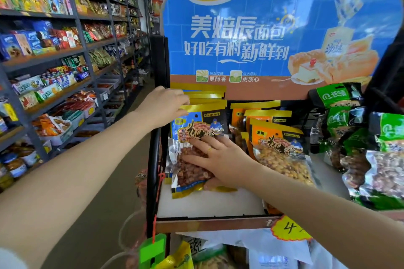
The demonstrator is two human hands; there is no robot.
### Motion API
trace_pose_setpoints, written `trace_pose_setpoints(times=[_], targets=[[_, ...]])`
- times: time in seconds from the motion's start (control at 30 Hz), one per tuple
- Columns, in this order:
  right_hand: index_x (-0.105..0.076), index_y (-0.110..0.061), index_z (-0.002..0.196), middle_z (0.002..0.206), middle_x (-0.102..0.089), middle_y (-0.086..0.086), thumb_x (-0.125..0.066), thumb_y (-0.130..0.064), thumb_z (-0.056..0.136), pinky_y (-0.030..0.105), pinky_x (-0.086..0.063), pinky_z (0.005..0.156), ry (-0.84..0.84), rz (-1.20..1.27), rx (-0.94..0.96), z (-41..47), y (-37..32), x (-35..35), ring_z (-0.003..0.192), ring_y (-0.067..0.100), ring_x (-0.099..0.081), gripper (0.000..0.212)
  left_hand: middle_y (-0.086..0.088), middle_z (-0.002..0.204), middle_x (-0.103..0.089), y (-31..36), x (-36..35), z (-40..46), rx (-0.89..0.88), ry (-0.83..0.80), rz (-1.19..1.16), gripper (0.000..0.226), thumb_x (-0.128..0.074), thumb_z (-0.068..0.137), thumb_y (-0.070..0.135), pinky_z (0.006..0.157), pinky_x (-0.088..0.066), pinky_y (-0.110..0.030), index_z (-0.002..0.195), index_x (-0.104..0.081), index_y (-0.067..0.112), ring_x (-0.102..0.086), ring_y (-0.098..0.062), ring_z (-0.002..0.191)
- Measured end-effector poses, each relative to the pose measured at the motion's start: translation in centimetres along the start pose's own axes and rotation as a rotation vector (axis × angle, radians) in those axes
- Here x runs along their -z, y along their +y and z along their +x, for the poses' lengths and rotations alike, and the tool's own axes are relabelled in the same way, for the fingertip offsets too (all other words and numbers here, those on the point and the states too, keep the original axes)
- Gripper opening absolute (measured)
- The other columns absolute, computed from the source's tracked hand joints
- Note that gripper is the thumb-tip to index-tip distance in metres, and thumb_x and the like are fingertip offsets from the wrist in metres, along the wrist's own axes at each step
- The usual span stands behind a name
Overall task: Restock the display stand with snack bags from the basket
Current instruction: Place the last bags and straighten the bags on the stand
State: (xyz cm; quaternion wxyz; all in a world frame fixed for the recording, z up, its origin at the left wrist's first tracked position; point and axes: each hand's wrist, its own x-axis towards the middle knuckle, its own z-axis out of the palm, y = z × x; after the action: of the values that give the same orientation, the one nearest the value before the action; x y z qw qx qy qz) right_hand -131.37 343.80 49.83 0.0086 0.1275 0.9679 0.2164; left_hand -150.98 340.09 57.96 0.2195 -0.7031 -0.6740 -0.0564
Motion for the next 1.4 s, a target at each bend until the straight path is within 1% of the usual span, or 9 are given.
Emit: trace_pose_setpoints(times=[0.33,0.5,0.6,0.7,0.87,0.97,1.17,1.3,1.4], targets=[[-0.026,-0.032,0.144,0.156,-0.02,0.002,-0.043,-0.068,0.077,0.047,-0.027,0.111,0.063,0.305,-0.01,-2.2,2.3,2.0,0.141,0.028,-0.022,0.078,-0.008,0.122,-0.053,2.3,-0.5,-0.3,0.06,0.008,0.181,0.036,-0.049,0.092,0.032,0.09,-0.038,-0.039,0.121,-0.049,0.011,-0.048,-0.027,0.114],[-0.054,-0.015,0.123,0.13,-0.054,0.008,-0.05,-0.037,0.092,0.044,-0.048,0.092,0.304,0.445,-0.507,-6.6,11.6,0.6,0.12,0.03,-0.05,0.038,-0.012,0.111,-0.059,6.7,0.2,1.1,-0.04,0.192,0.011,0.029,-0.05,0.091,0.026,0.084,-0.043,-0.041,0.113,-0.058,0.008,-0.054,-0.031,0.104],[-0.048,0.0,0.117,0.121,-0.054,0.021,-0.052,-0.025,0.091,0.038,-0.046,0.08,0.119,0.502,-0.877,-8.0,16.5,-1.4,0.108,0.037,-0.053,0.036,-0.013,0.111,-0.061,9.8,-0.3,4.0,-0.091,0.193,-0.015,0.027,-0.05,0.092,0.021,0.082,-0.046,-0.042,0.113,-0.059,0.006,-0.055,-0.032,0.103],[-0.041,0.008,0.121,0.103,-0.06,0.02,-0.052,-0.031,0.092,0.031,-0.039,0.063,-0.14,0.766,-0.954,-8.2,17.6,-3.1,0.083,0.029,-0.056,0.049,-0.01,0.122,-0.056,12.4,-2.0,7.6,-0.051,0.05,0.077,0.031,-0.044,0.093,0.01,0.085,-0.042,-0.041,0.124,-0.05,0.01,-0.05,-0.029,0.111],[-0.041,-0.008,0.096,0.064,-0.042,0.006,-0.062,-0.026,0.088,0.031,-0.034,0.054,-0.007,1.385,-1.095,-8.3,16.9,-5.7,0.054,0.017,-0.039,0.028,-0.013,0.117,-0.057,14.9,-4.6,10.8,0.083,-0.008,0.185,0.033,-0.046,0.087,0.001,0.083,-0.04,-0.039,0.119,-0.047,0.005,-0.054,-0.031,0.108],[-0.048,-0.006,0.075,0.063,-0.046,0.01,-0.073,-0.021,0.079,0.033,-0.035,0.06,0.041,1.554,-1.114,-8.7,17.1,-7.2,0.054,0.022,-0.041,0.029,-0.011,0.108,-0.063,15.4,-5.4,11.2,0.145,0.016,0.167,0.021,-0.051,0.09,0.009,0.079,-0.042,-0.037,0.11,-0.049,0.005,-0.059,-0.029,0.1],[-0.055,0.006,0.102,0.076,-0.062,0.015,-0.073,-0.003,0.076,0.029,-0.046,0.053,0.252,1.735,-1.04,-8.4,17.4,-7.3,0.053,0.02,-0.059,0.033,-0.011,0.102,-0.063,14.1,-4.3,12.0,0.169,0.029,0.023,0.022,-0.049,0.092,0.021,0.059,-0.036,-0.032,0.105,-0.06,0.007,-0.059,-0.031,0.095],[-0.056,-0.002,0.106,0.101,-0.064,0.024,-0.067,-0.003,0.081,0.043,-0.051,0.073,0.506,1.683,-0.915,-6.9,17.7,-5.3,0.081,0.033,-0.063,0.027,-0.009,0.11,-0.06,13.5,-1.3,12.6,0.201,0.128,-0.04,0.023,-0.048,0.093,0.021,0.066,-0.043,-0.034,0.11,-0.058,0.008,-0.057,-0.029,0.099],[-0.053,-0.016,0.081,0.086,-0.064,0.008,-0.065,-0.007,0.084,0.043,-0.052,0.074,0.579,1.632,-0.86,-7.1,17.2,-4.8,0.081,0.028,-0.061,0.015,-0.012,0.129,-0.051,14.7,-0.4,11.5,0.181,0.196,-0.075,0.04,-0.053,0.091,0.021,0.086,-0.046,-0.04,0.127,-0.044,0.008,-0.049,-0.028,0.117]])
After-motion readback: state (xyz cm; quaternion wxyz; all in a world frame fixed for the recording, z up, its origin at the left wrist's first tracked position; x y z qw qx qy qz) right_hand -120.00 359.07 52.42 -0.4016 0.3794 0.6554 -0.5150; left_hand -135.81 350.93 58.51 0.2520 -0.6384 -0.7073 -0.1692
